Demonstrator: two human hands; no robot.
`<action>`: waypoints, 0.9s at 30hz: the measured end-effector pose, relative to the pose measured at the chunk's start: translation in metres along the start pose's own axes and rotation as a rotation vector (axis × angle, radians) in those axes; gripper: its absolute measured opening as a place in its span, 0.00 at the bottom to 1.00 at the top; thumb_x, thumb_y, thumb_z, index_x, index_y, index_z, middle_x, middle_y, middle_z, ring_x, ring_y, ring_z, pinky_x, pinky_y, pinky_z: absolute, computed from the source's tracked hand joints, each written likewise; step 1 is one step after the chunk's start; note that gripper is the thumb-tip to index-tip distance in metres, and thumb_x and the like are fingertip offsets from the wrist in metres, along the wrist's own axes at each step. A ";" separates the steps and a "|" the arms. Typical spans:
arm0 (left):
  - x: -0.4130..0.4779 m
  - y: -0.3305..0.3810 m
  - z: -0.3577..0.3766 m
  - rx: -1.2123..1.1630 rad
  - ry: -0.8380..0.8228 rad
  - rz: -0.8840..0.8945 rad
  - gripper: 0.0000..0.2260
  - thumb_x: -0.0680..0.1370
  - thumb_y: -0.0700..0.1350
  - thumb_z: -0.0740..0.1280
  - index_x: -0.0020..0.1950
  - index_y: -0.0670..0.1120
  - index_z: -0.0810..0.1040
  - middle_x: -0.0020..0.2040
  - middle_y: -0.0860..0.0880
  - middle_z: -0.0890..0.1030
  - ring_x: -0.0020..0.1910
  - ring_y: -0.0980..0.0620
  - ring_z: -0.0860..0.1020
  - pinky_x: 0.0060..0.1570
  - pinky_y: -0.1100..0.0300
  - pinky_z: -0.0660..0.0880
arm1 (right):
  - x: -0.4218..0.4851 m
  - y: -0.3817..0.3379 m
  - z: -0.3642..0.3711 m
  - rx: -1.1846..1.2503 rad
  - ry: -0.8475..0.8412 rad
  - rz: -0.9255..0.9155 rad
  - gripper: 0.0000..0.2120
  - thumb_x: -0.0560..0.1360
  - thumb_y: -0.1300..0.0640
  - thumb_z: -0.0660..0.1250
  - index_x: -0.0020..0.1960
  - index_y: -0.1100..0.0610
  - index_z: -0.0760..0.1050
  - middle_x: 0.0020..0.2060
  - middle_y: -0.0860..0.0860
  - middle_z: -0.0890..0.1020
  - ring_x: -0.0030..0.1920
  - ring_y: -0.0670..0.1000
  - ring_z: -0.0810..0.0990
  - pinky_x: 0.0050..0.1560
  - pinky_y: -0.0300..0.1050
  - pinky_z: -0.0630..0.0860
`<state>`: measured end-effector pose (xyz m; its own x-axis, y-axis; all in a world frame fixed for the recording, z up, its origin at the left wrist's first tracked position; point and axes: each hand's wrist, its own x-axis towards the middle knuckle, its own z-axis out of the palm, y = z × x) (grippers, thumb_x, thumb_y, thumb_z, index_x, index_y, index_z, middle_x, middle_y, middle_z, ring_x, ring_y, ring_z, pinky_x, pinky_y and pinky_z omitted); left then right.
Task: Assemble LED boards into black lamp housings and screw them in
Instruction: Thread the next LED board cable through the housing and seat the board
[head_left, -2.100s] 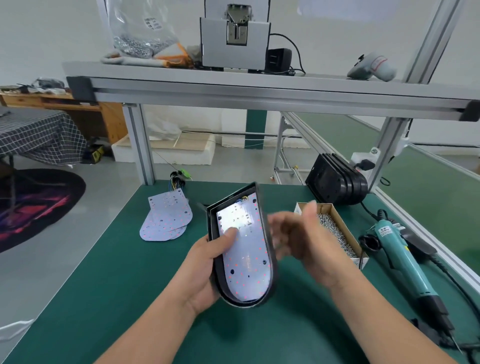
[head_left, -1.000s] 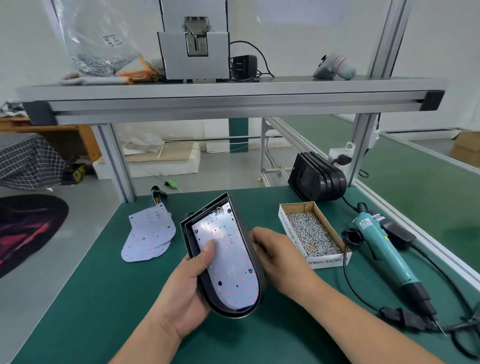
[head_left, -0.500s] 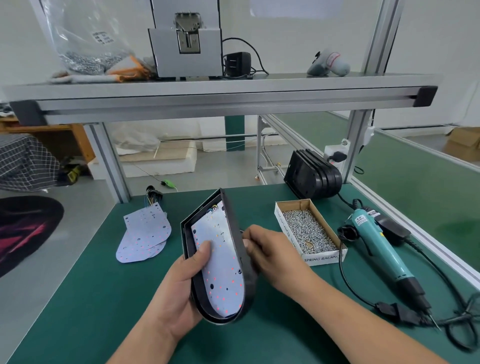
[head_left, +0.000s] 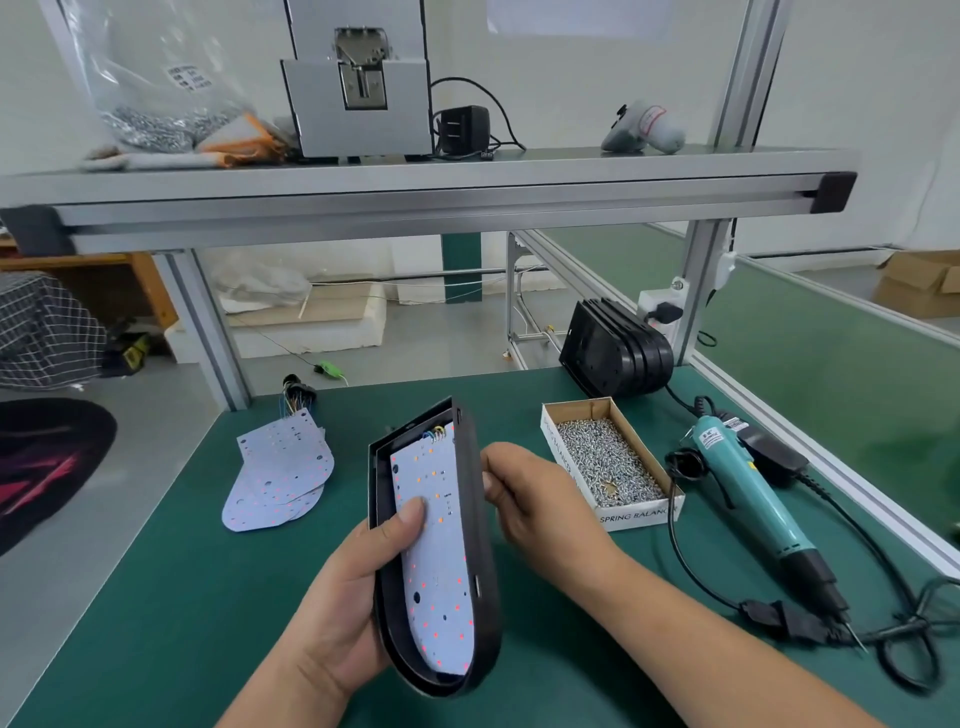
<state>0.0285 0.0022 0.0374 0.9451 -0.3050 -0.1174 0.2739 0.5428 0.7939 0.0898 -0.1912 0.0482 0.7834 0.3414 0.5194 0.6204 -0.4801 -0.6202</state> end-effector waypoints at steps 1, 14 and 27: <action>-0.001 0.000 0.001 -0.013 0.012 0.008 0.28 0.70 0.51 0.81 0.65 0.38 0.83 0.59 0.38 0.86 0.44 0.42 0.87 0.41 0.48 0.84 | 0.001 0.000 0.001 -0.009 0.005 0.000 0.14 0.86 0.52 0.61 0.43 0.37 0.67 0.39 0.31 0.75 0.40 0.38 0.73 0.41 0.34 0.66; -0.003 -0.003 0.012 0.045 0.013 0.092 0.30 0.66 0.53 0.86 0.63 0.40 0.85 0.56 0.38 0.86 0.48 0.41 0.87 0.47 0.47 0.84 | 0.004 -0.006 -0.005 -0.005 -0.066 0.058 0.23 0.79 0.43 0.52 0.56 0.55 0.79 0.47 0.49 0.82 0.50 0.54 0.81 0.50 0.55 0.78; -0.003 -0.003 0.008 0.081 0.051 0.092 0.22 0.75 0.46 0.76 0.65 0.36 0.82 0.64 0.31 0.82 0.55 0.35 0.85 0.52 0.43 0.83 | -0.001 0.013 -0.009 -0.037 -0.108 0.010 0.06 0.83 0.60 0.61 0.54 0.56 0.77 0.49 0.48 0.79 0.51 0.51 0.80 0.52 0.55 0.78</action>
<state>0.0237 -0.0043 0.0401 0.9739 -0.2158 -0.0706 0.1725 0.5009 0.8481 0.0967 -0.2044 0.0450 0.7900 0.4205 0.4462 0.6126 -0.5125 -0.6017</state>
